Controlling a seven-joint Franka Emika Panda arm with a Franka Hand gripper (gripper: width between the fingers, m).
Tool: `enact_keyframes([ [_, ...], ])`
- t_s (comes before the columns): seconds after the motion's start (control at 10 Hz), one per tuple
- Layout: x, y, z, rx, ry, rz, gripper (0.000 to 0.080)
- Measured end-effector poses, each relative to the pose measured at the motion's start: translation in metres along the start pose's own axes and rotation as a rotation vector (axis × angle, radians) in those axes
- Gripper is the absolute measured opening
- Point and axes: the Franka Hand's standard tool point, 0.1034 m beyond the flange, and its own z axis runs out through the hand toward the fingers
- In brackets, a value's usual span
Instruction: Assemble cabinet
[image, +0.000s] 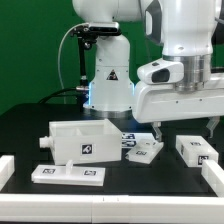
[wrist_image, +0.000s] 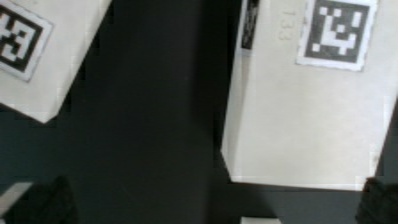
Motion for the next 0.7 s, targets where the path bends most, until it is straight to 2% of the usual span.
enact_keyframes([
  [0.1, 0.000, 0.003, -0.001, 0.001, 0.000, 0.001, 0.0797],
  [0.4, -0.018, 0.047, -0.027, -0.005, -0.003, 0.047, 0.0797],
  [0.5, -0.022, 0.052, -0.026, -0.007, -0.006, 0.055, 0.0797],
  [0.7, -0.022, 0.050, -0.024, -0.006, -0.007, 0.048, 0.0797],
])
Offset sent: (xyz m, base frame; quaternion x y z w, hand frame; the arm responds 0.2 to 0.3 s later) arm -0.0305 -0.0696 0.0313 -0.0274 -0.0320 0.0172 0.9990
